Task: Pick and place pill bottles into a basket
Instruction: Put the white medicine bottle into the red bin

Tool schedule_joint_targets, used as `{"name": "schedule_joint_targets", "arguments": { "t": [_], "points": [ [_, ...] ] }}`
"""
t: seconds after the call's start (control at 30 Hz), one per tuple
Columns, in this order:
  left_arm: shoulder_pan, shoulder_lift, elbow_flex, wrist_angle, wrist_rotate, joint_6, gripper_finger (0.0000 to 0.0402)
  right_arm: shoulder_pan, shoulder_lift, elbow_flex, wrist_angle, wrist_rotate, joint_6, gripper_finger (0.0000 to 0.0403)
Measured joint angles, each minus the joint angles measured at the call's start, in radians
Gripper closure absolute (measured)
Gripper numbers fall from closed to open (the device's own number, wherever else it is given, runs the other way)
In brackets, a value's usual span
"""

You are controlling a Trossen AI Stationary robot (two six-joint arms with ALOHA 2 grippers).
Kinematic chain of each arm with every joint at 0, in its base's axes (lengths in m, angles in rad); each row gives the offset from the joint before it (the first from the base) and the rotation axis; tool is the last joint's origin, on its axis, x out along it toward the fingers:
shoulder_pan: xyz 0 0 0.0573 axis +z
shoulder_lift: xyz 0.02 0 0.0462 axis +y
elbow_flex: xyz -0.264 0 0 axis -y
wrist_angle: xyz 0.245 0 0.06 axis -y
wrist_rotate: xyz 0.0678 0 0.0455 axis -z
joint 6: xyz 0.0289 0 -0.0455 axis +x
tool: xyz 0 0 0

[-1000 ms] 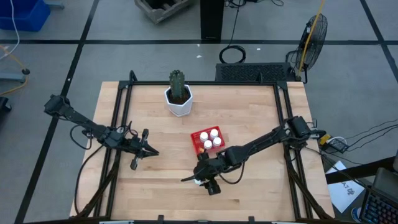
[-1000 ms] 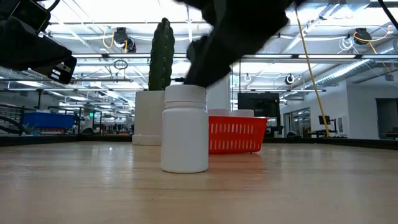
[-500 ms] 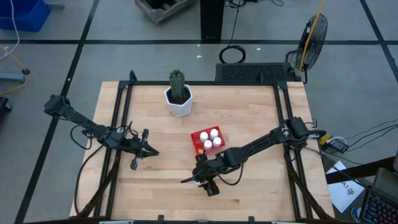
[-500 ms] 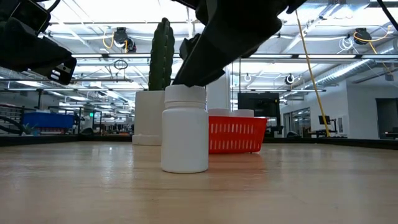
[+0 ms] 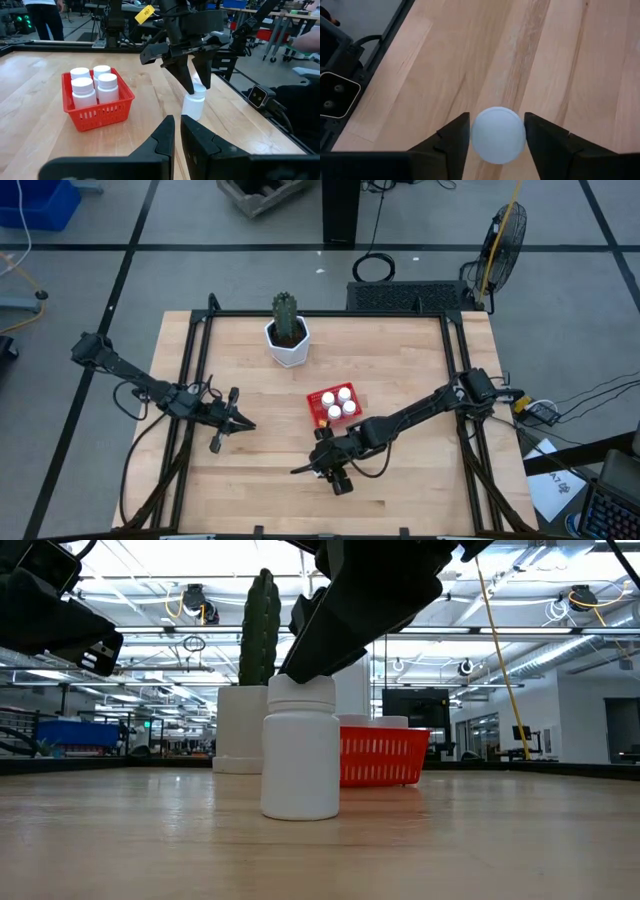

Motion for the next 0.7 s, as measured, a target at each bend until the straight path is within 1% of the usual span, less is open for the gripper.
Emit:
{"name": "schedule_joint_targets", "arguments": {
  "t": [0.13,0.27,0.53,0.7],
  "points": [
    [0.000,0.000,0.000,0.000,0.000,0.000,0.0366,0.000,0.000,0.000,-0.002,-0.001,-0.007,0.0233],
    [0.000,0.000,0.000,0.000,0.000,-0.001,0.0366,0.006,0.000,0.000,-0.001,-0.002,-0.020,0.0234],
    [0.000,0.000,0.000,-0.001,0.000,-0.001,0.0366,0.020,0.000,0.000,0.001,-0.001,-0.044,0.0210],
    [0.000,0.000,0.000,-0.001,0.000,-0.001,0.0366,0.020,0.001,0.000,0.003,0.000,-0.045,0.0205]
  ]
}}
